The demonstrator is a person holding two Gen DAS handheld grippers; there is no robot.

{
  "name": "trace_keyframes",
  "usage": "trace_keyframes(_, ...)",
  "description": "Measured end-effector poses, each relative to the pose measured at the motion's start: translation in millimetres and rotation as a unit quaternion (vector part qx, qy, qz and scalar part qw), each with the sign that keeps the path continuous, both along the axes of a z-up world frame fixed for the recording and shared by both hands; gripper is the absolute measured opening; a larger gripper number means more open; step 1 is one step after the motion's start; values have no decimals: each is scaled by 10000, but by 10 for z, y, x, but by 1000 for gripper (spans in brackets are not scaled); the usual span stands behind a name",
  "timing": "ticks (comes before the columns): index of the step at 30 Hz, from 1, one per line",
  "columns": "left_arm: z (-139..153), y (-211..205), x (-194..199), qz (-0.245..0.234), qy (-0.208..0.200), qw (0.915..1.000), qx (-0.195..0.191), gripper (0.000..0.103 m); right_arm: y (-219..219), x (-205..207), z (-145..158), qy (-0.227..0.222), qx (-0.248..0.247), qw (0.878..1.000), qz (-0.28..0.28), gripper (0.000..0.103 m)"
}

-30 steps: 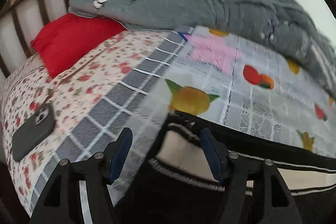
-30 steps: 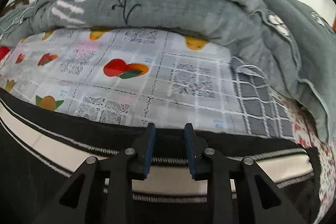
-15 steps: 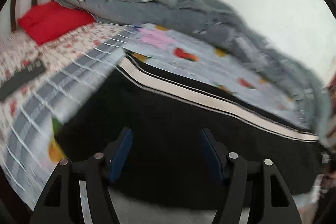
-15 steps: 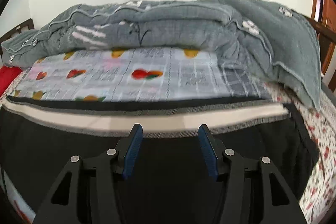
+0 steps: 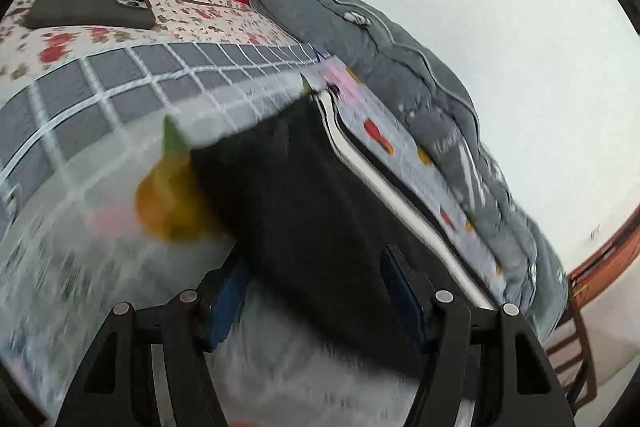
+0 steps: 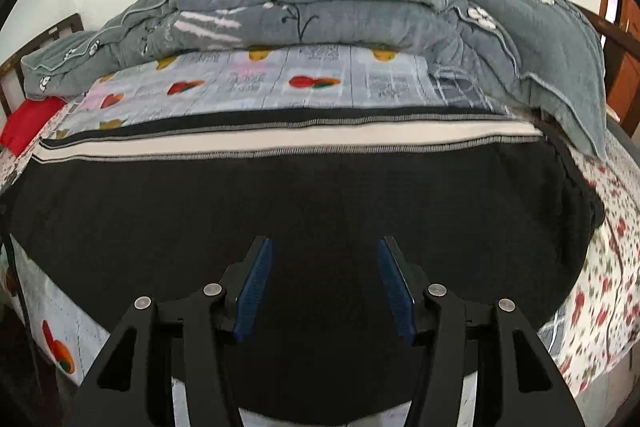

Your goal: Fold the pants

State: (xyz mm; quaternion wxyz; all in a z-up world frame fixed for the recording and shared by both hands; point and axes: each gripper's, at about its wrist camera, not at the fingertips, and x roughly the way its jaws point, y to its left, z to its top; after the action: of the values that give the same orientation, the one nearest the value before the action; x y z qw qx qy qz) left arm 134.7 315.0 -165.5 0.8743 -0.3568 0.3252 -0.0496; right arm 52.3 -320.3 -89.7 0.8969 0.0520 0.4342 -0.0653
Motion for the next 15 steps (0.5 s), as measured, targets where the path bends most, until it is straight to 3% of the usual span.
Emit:
trace_keyframes(3, -2, 59, 222, 186, 77, 9998, -86, 56, 42, -60, -19, 54, 32, 10000, -31, 54)
trace_keyframes(5, 4, 109, 274, 653, 285, 9974, 94, 22, 79, -113, -19, 69, 62, 10000, -37, 54)
trace_keyframes(6, -7, 159, 268, 936, 403, 9946, 173, 13, 93, -130, -16, 71, 45, 10000, -35, 54)
trace_keyframes(8, -35, 201, 284, 963, 397, 9945, -87, 13, 102, -217, 5, 39, -52, 10000, -8, 54)
trace_keyframes(9, -1, 180, 275, 998, 389, 9942, -31, 13, 102, -257, 18, 15, -99, 9999, 8, 54)
trace_keyframes(15, 642, -373, 290, 1089, 137, 9824, 1510, 12, -46, -442, 105, -209, -227, 9995, 23, 54)
